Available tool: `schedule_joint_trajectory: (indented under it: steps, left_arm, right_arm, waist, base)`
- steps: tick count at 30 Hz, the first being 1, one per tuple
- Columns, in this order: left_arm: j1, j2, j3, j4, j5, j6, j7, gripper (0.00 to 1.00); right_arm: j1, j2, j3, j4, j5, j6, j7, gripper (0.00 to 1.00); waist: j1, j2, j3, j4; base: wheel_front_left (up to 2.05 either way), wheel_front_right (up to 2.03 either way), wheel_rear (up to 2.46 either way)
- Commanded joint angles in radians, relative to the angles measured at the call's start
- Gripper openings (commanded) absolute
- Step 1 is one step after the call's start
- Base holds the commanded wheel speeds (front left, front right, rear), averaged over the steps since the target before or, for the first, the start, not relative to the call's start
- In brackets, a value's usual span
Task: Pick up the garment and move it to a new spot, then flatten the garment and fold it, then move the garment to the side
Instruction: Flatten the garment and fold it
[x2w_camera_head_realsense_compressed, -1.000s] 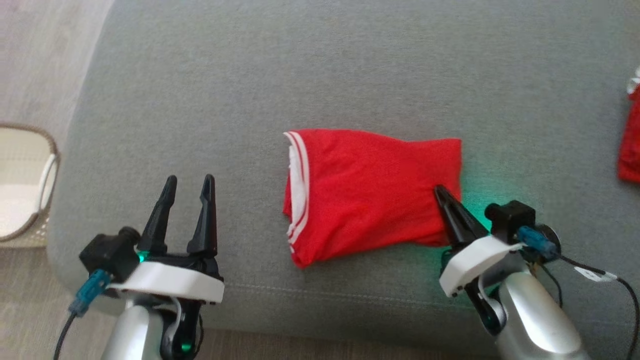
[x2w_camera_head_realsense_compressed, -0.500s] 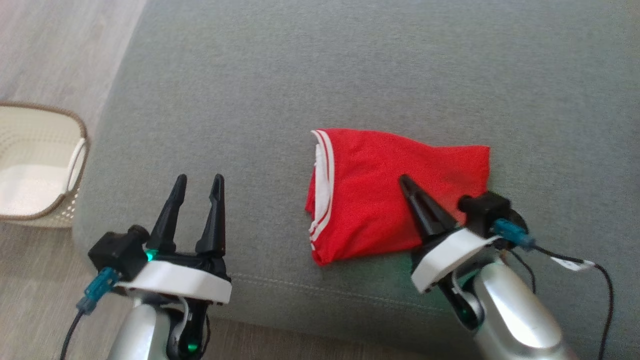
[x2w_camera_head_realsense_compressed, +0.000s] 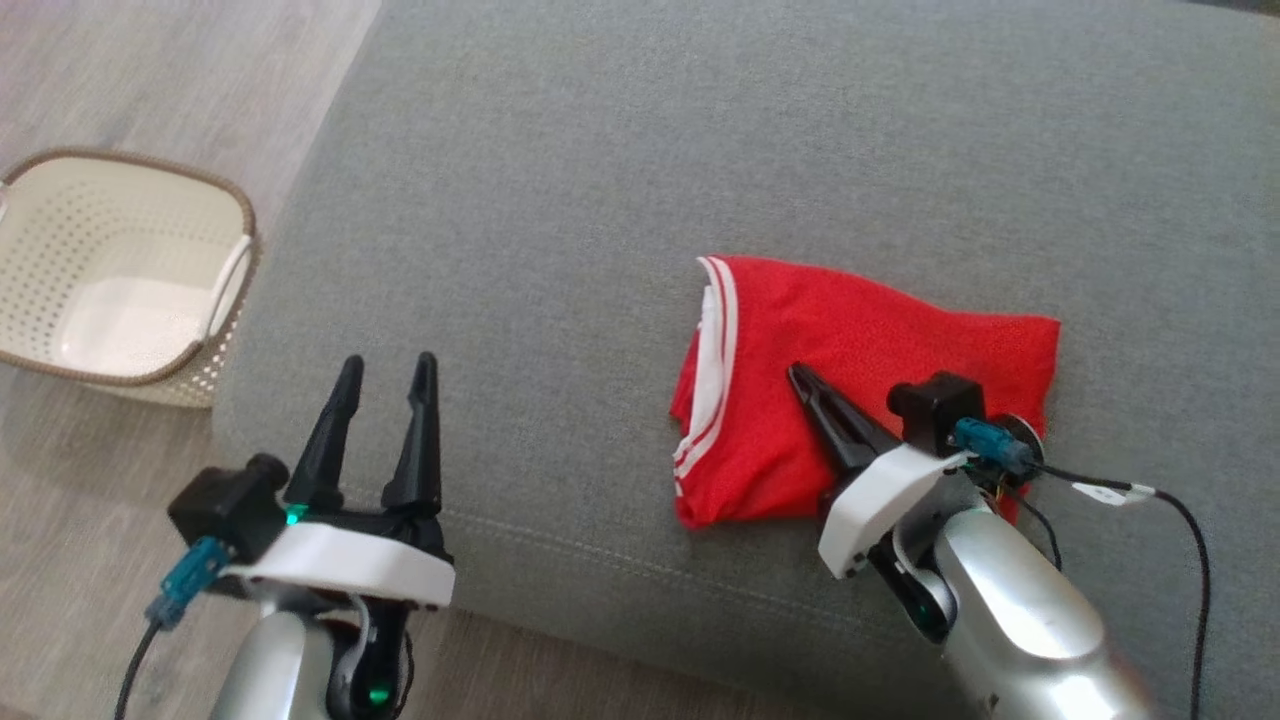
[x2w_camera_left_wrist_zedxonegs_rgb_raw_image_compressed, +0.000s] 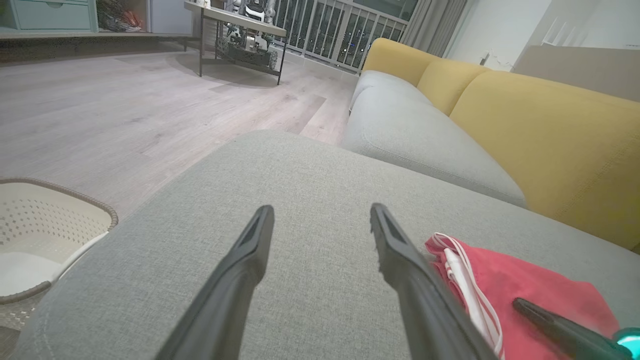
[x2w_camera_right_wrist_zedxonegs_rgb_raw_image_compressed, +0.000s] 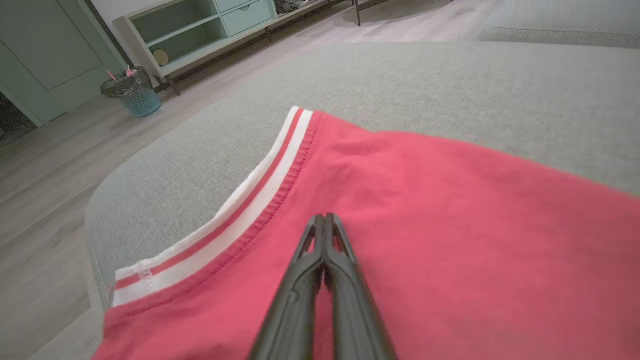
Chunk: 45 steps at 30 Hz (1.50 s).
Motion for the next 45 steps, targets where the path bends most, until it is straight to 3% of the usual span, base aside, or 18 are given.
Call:
schedule_joint_trajectory:
  steps: [1,6,20,27,28,29,30,45]
  left_arm:
    - [-0.014,0.007,0.044,-0.025,0.005,0.005,-0.012,1.0]
    - [-0.008,0.007,0.055,-0.027,0.004,0.005,-0.012,1.0]
    - [0.019,0.007,0.09,-0.054,0.009,0.014,-0.012,1.0]
    - [0.024,0.007,0.074,-0.049,0.019,0.017,-0.012,1.0]
    - [0.024,0.007,0.074,-0.049,0.017,0.019,-0.012,1.0]
    - [0.025,0.007,0.074,-0.049,0.016,0.02,-0.012,1.0]
    - [0.028,0.007,0.073,-0.046,0.018,0.02,-0.012,1.0]
    - [0.045,0.007,0.082,-0.036,0.019,0.01,-0.012,1.0]
  right_arm:
    - [-0.02,0.012,0.011,-0.046,0.001,0.0,-0.009,0.0]
    - [0.006,0.012,-0.026,-0.111,-0.021,0.0,-0.009,0.0]
    - [0.154,0.012,-0.24,-0.364,-0.17,0.0,-0.009,0.0]
    - [0.237,0.012,-0.373,-0.457,-0.22,0.0,-0.009,0.0]
    - [0.248,0.012,-0.384,-0.465,-0.22,0.0,-0.009,0.29]
    - [0.258,0.012,-0.395,-0.472,-0.227,0.0,-0.009,0.87]
    - [0.267,0.012,-0.404,-0.477,-0.23,0.0,-0.009,1.0]
    - [0.282,0.012,-0.416,-0.471,-0.206,0.0,-0.009,1.0]
  waist:
    - [0.0,0.0,-0.012,-0.017]
    - [0.0,0.0,-0.037,-0.055]
    - [0.0,0.0,-0.108,-0.249]
    - [0.0,0.0,-0.105,-0.285]
    - [0.0,0.0,-0.104,-0.287]
    - [0.0,0.0,-0.104,-0.289]
    - [0.0,0.0,-0.103,-0.291]
    - [0.0,0.0,-0.093,-0.291]
  base:
    - [0.0,0.0,0.0]
    - [0.0,0.0,0.0]
    - [0.0,0.0,0.0]
    - [0.0,0.0,0.0]
    - [0.0,0.0,0.0]
    - [0.0,0.0,0.0]
    - [0.0,0.0,0.0]
    - [0.0,0.0,0.0]
